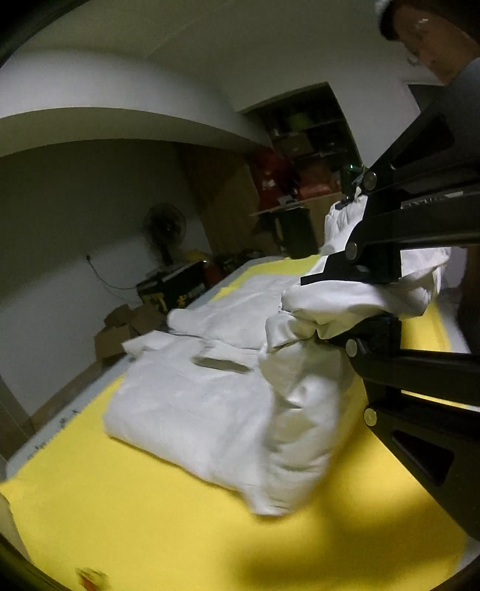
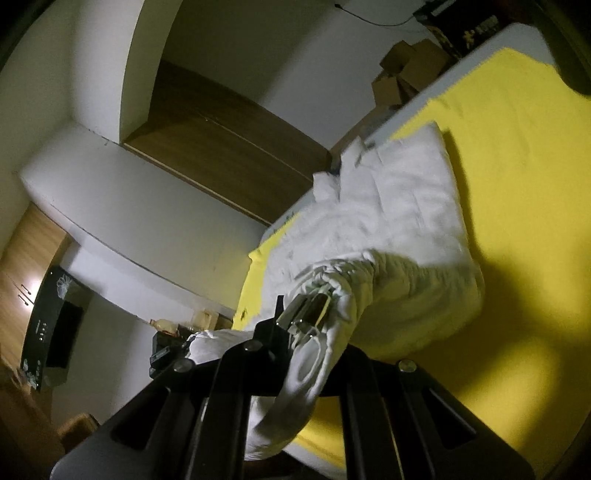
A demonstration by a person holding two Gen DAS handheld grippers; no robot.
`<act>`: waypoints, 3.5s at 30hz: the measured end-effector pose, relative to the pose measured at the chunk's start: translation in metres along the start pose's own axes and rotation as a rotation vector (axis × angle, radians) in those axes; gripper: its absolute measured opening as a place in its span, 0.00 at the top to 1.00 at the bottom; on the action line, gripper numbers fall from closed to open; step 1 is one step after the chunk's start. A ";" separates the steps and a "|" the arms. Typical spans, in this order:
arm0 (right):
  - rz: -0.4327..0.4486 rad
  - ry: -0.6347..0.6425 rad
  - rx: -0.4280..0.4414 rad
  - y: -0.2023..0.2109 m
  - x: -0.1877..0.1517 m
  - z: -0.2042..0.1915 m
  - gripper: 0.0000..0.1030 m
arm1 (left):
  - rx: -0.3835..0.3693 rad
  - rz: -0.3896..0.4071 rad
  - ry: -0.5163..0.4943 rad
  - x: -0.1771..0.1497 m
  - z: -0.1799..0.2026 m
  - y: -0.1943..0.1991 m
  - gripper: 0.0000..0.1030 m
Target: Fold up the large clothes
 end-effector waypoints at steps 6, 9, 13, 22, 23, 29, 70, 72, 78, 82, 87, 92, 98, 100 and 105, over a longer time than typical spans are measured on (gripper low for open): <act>-0.059 -0.053 -0.008 -0.046 0.078 0.005 0.94 | 0.028 -0.005 0.049 0.084 -0.005 -0.050 0.91; -0.080 -0.099 -0.039 -0.076 0.118 0.021 0.94 | 0.064 -0.010 0.069 0.125 -0.010 -0.080 0.90; -0.108 -0.171 -0.086 -0.122 0.169 0.052 0.94 | 0.160 -0.008 0.084 0.187 -0.028 -0.128 0.90; -0.140 -0.322 -0.233 -0.216 0.230 0.148 0.94 | 0.316 -0.038 0.168 0.253 -0.105 -0.217 0.90; -0.141 -0.333 -0.240 -0.221 0.230 0.156 0.94 | 0.316 -0.037 0.176 0.255 -0.111 -0.222 0.90; -0.130 -0.348 -0.277 -0.241 0.223 0.185 0.94 | 0.366 -0.039 0.136 0.253 -0.134 -0.240 0.89; 0.079 0.447 -0.670 -0.277 0.077 -0.023 0.96 | 1.018 0.366 -0.619 0.101 0.007 -0.305 0.00; 0.029 0.420 -0.662 -0.305 0.082 -0.012 0.96 | 1.046 0.318 -0.582 0.109 -0.017 -0.316 0.00; -0.062 0.458 -0.762 -0.361 0.082 0.031 0.96 | 1.035 0.300 -0.534 0.126 -0.052 -0.335 0.00; -0.067 0.392 -0.705 -0.366 0.090 0.051 0.97 | 1.002 0.331 -0.534 0.130 -0.063 -0.339 0.00; -0.084 0.381 -0.700 -0.372 0.090 0.059 0.98 | 0.986 0.322 -0.509 0.133 -0.072 -0.341 0.00; -0.083 0.408 -0.730 -0.375 0.087 0.053 0.97 | 0.977 0.272 -0.485 0.136 -0.071 -0.335 0.00; 0.105 0.404 -0.774 -0.294 0.136 0.003 0.54 | 0.947 0.391 -0.477 0.191 -0.022 -0.266 0.00; 0.135 0.418 -0.980 -0.267 0.166 0.011 0.24 | 0.969 0.401 -0.472 0.213 -0.026 -0.252 0.00; 0.031 0.359 -1.070 -0.258 0.184 0.076 0.30 | 1.032 0.336 -0.402 0.230 -0.089 -0.250 0.00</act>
Point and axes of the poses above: each gripper's, at about its wrist camera, not at the fingertips, and y roughly against the way its jaws point, z to its right, x to its top, the point moved 6 cm from there along -y, roughly the way its jaws point
